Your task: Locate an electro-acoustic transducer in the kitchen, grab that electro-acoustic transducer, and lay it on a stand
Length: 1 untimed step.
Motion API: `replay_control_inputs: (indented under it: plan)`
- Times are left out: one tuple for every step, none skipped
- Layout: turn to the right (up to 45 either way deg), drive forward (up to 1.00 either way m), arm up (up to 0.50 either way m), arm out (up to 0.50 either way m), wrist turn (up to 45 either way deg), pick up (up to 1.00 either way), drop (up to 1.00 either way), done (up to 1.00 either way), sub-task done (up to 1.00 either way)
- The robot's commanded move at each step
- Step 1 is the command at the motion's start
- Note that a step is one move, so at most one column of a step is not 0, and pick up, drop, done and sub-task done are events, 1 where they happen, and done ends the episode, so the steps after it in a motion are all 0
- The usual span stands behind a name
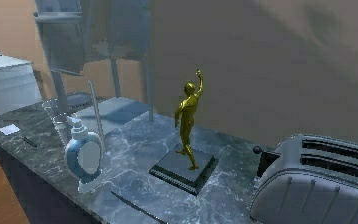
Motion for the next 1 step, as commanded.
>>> replay_control_inputs:
  plan:
    - [0.0, 0.00, 0.00, 0.20, 0.0, 0.00, 0.00, 0.00, 0.00]
